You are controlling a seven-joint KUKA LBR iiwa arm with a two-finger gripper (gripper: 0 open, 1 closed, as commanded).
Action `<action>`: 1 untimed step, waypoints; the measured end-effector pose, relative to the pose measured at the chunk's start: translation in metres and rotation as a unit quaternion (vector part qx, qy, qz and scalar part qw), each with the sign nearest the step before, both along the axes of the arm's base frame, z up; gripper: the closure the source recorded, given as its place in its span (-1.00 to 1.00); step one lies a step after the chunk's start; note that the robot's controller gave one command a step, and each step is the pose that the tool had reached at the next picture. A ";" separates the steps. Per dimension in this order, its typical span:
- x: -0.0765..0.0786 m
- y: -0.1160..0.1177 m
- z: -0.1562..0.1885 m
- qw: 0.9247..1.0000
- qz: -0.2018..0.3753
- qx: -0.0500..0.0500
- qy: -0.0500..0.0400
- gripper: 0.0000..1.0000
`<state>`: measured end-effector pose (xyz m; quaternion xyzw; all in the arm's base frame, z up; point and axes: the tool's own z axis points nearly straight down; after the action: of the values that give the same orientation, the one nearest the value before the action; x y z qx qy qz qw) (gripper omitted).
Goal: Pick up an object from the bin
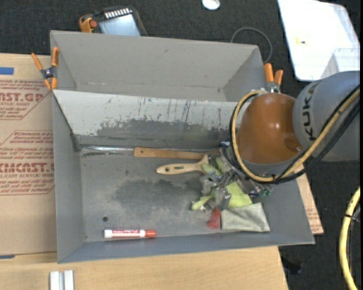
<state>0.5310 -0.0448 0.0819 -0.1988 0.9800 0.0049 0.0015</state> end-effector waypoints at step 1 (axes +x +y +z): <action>0.000 0.000 0.000 1.000 0.000 0.000 0.000 1.00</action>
Offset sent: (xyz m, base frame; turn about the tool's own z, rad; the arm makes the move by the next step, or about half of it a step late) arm -0.0050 -0.1097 0.0428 -0.1042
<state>0.5310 -0.0448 0.0819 -0.1987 0.9800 0.0050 0.0015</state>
